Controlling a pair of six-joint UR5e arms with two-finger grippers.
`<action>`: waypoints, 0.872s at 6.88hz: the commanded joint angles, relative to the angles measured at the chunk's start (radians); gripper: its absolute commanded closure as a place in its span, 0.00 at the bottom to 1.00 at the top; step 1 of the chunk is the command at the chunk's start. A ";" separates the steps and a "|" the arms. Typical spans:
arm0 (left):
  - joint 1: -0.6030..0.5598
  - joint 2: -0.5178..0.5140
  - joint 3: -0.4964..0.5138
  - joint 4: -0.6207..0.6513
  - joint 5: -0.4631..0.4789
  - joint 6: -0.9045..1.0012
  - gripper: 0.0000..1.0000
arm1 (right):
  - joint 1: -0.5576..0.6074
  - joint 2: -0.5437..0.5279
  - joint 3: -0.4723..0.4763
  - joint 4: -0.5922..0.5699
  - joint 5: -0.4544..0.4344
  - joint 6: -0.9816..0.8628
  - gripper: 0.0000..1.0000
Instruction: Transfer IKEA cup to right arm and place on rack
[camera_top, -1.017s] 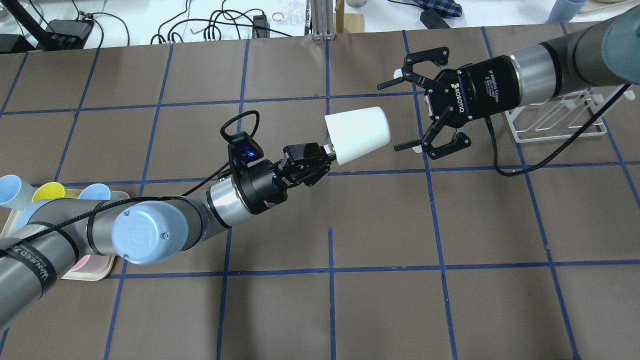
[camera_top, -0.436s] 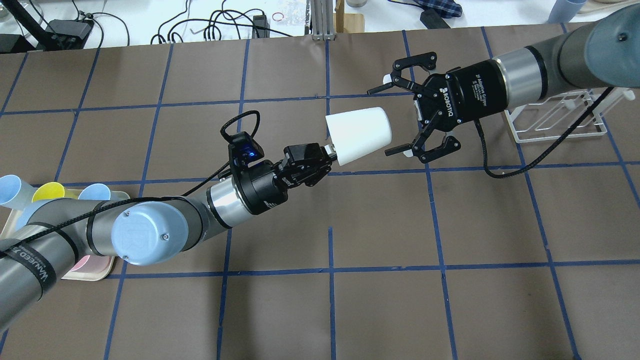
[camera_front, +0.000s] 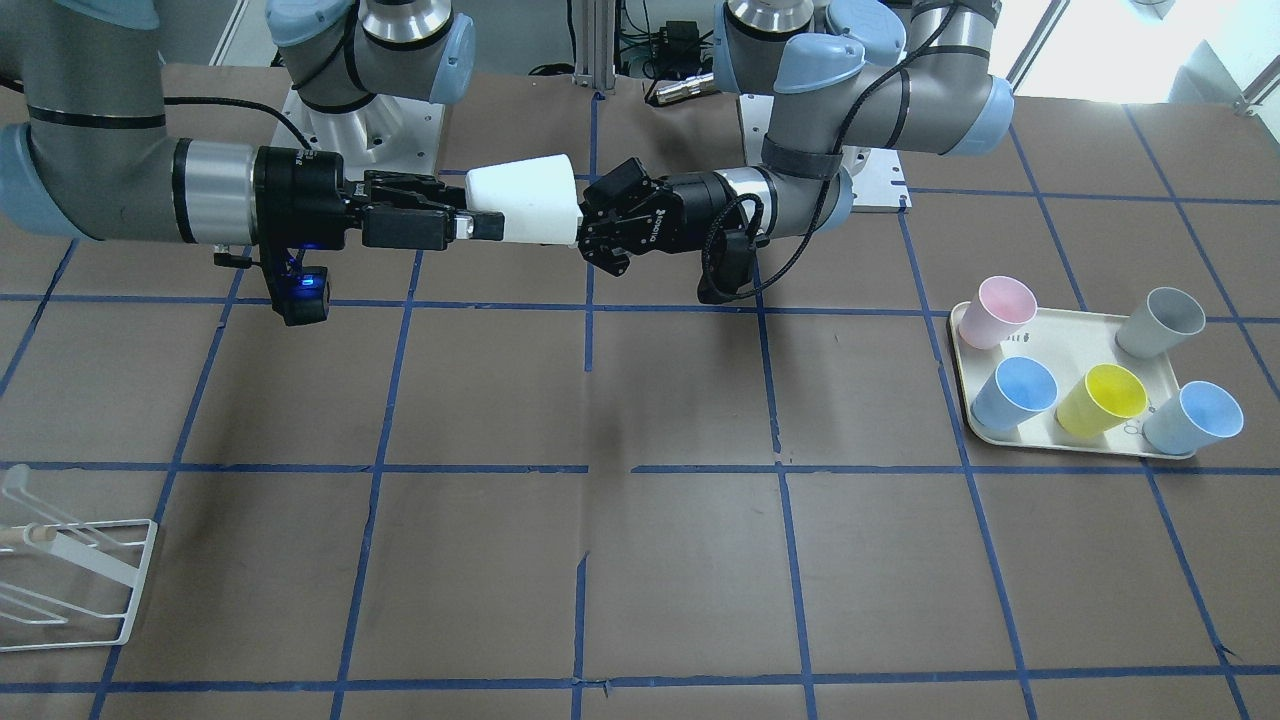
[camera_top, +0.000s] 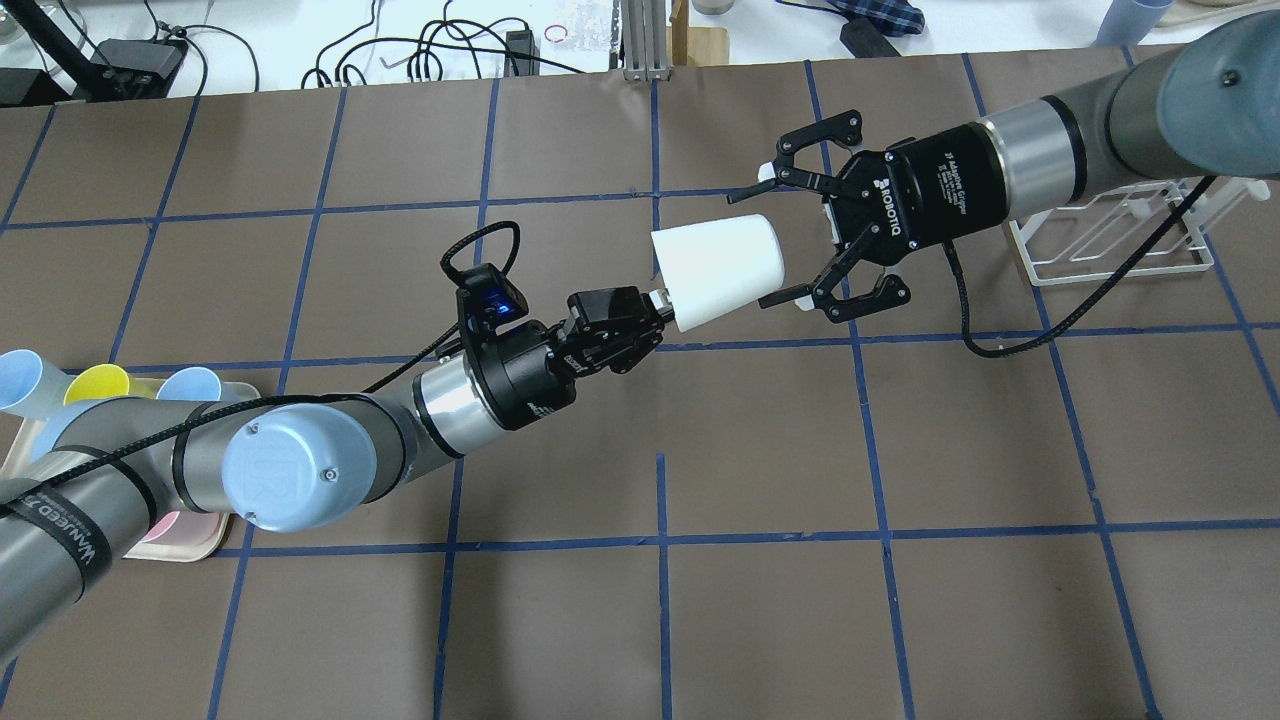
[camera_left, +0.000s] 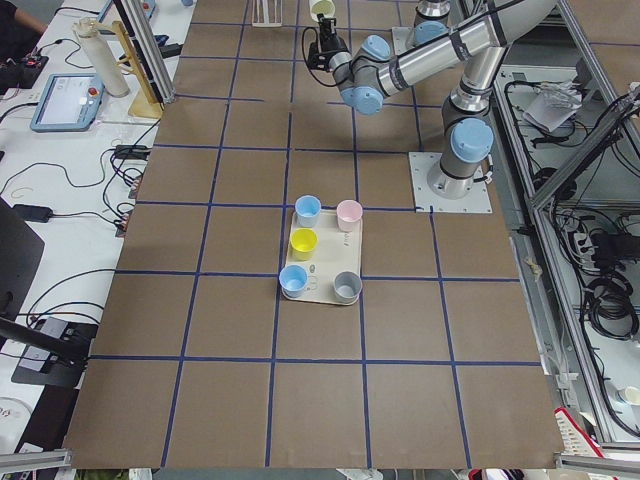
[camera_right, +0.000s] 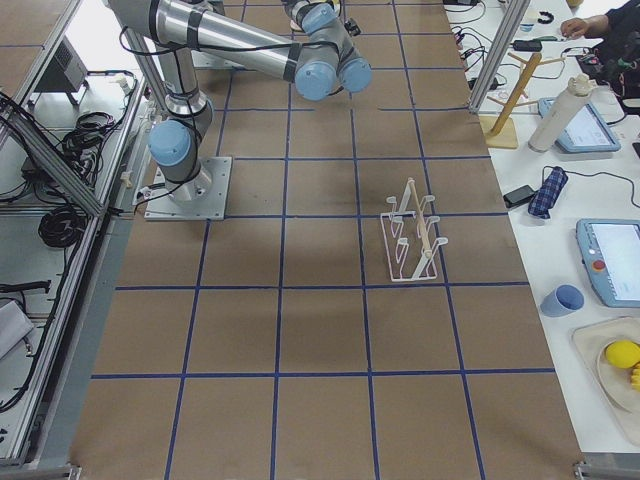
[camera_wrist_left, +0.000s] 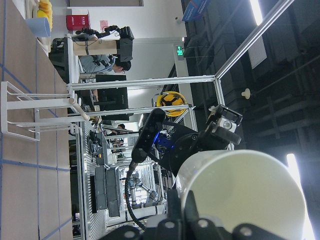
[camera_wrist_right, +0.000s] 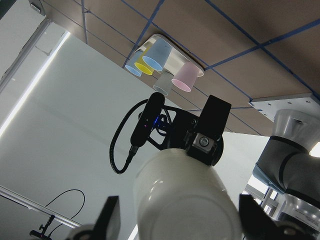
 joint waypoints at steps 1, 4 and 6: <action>0.000 0.000 0.000 0.000 0.000 0.000 1.00 | 0.000 -0.004 0.001 0.009 -0.001 0.000 0.22; 0.000 0.000 0.001 0.000 0.002 0.000 1.00 | 0.000 -0.003 -0.005 0.011 -0.006 0.002 0.36; 0.000 0.002 0.001 0.000 0.002 -0.035 0.00 | 0.000 -0.003 -0.011 0.011 -0.006 0.006 0.37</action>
